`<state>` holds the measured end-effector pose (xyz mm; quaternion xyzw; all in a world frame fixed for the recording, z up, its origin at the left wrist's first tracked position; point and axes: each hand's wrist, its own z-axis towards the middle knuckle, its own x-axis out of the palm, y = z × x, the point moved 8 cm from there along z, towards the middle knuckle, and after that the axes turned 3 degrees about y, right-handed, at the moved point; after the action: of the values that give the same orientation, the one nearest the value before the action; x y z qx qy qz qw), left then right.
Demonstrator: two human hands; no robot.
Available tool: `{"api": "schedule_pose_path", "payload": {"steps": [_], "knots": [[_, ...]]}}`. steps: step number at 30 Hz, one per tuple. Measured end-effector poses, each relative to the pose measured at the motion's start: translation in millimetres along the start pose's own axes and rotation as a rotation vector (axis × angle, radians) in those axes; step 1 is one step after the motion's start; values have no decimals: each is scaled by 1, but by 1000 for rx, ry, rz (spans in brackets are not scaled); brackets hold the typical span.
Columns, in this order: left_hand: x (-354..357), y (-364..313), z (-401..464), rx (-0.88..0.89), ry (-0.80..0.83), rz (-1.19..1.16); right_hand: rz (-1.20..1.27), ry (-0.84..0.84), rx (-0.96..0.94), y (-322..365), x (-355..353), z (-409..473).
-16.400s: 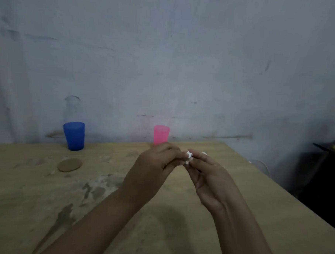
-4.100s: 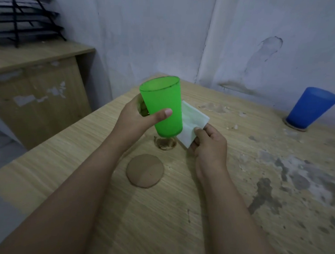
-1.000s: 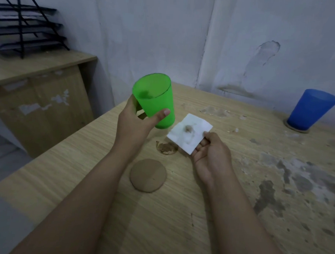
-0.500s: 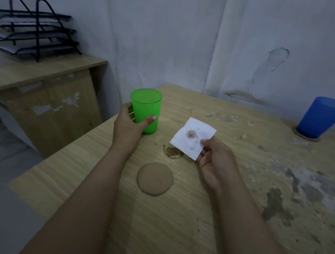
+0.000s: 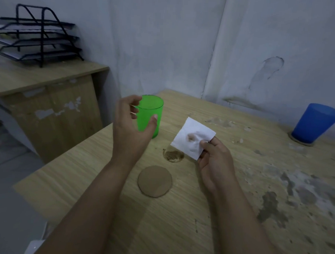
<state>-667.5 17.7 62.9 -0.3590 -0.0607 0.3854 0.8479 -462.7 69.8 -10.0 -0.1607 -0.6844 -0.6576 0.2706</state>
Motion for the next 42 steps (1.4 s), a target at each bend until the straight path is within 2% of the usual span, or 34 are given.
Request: {"api": "schedule_pose_path", "payload": {"steps": [3, 8, 16, 21, 25, 29, 33, 39, 42], "knots": [[23, -24, -10, 41, 163, -120, 4, 37, -39, 4, 5, -1], [61, -25, -30, -76, 432, -191, 57, 96, -40, 5, 9, -2], [80, 3, -36, -374, 594, -411, -72, 101, -64, 7, 3, 0], [81, 18, -39, -530, 527, -517, -283, 111, -59, 9, -2, 1], [82, 23, -38, -575, 499, -548, -499, 65, -142, 18, -6, 0], [83, 25, -39, -632, 495, -610, -563, 37, -219, 27, -5, -4], [85, 29, -42, -692, 539, -630, -528, 27, -187, 24, -6, -5], [84, 33, -41, -692, 516, -575, -558, 5, -143, 19, -6, -3], [80, 33, -39, -610, 504, -470, -812, -55, -287, 26, -1, -8]]}}
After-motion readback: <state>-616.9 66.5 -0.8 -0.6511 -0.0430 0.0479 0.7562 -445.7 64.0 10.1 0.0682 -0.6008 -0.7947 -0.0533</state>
